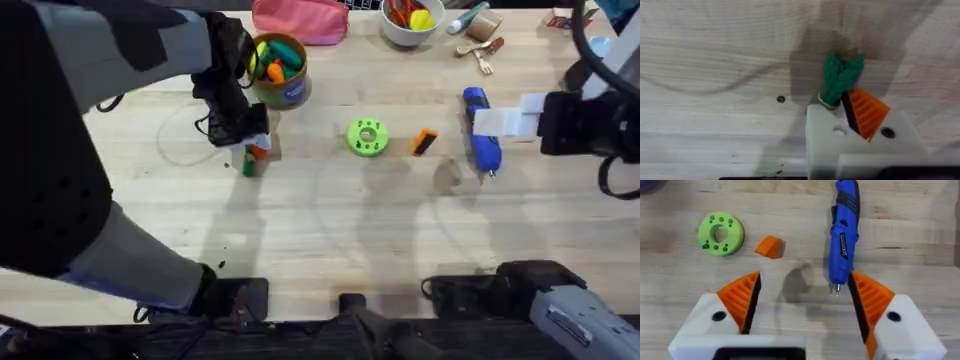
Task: Pick up the gripper from the table and insert it into the empty holder that is missing its gripper. Then pick up a screw, insert it into the mounting hole, and use the screwdriver to tighten it. Finally, clean up the table by picking up the vegetable and placing it into the bucket.
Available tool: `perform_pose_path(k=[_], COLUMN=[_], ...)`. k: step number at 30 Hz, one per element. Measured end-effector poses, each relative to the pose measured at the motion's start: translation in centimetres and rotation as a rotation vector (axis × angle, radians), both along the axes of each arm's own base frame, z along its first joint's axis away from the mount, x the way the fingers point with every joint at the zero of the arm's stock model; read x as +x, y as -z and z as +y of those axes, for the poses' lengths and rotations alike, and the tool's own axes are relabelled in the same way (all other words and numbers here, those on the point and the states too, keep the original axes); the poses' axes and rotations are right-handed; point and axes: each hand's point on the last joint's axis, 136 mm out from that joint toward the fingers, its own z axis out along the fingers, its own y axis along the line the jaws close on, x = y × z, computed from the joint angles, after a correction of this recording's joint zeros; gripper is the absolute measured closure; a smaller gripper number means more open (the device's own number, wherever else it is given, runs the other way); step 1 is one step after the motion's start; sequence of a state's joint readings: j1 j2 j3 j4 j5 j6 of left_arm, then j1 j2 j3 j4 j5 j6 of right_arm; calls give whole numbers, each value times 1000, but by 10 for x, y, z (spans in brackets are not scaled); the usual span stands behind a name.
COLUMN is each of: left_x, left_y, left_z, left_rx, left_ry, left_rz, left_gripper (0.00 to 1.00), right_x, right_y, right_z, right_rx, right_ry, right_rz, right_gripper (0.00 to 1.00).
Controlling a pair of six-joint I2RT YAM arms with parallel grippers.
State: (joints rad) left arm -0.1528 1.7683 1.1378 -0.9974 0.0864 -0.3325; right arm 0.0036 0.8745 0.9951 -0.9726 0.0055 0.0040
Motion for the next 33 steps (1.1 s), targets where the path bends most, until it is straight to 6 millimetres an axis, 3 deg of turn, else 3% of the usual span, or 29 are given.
perform_pose_path(k=[17,21,28,33], left_x=[2,8,14,9], left_y=[-5,-31,-101,-124], left_z=[1,0,-1,1], left_rx=[2,-12,-45,-48], left_ry=[1,0,2,3], left_rz=[-18,-110,-343,-417], left_gripper=[991,991,991,991], right_x=[0,0,0,0], right_y=[0,0,0,0], right_z=[0,0,0,0], right_rx=[0,0,0,0], right_ry=[0,0,0,0], right_rz=[0,0,0,0], right_gripper=[8,8,10,9])
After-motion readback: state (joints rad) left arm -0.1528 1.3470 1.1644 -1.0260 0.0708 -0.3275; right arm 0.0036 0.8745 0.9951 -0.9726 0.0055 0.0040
